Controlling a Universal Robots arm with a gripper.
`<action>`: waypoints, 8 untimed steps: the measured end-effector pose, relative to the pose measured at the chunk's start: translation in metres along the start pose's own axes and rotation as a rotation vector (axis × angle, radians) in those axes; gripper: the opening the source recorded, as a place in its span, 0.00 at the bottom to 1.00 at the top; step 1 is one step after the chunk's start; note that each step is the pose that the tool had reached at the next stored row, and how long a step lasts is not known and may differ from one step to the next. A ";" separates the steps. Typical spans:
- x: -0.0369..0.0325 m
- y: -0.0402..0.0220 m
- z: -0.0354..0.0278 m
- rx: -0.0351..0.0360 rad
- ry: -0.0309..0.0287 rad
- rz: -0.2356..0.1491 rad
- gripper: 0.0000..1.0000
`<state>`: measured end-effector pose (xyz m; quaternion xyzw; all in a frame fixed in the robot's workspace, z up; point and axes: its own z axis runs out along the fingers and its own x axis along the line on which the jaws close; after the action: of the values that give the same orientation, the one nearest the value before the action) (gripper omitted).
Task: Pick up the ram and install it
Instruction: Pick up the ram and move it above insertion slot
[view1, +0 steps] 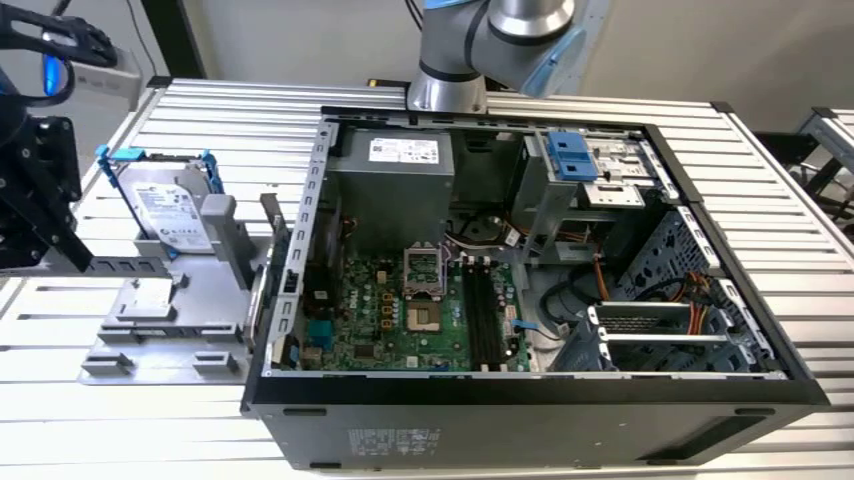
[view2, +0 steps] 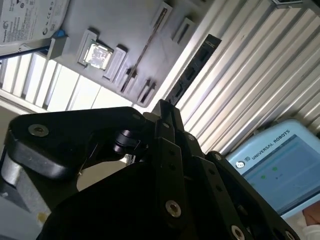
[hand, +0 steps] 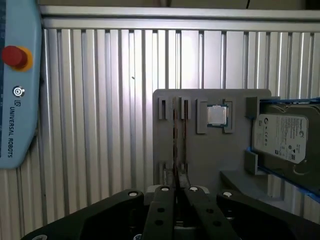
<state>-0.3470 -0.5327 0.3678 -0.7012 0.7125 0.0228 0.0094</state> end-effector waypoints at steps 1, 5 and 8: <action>-0.0002 0.0001 -0.0037 0.0000 0.0000 0.000 0.00; -0.0008 0.0004 -0.0186 -0.0001 0.0001 0.000 0.00; -0.0013 0.0005 -0.0276 0.0000 0.0000 0.000 0.00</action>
<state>-0.3470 -0.5327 0.3955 -0.7012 0.7125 0.0228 0.0094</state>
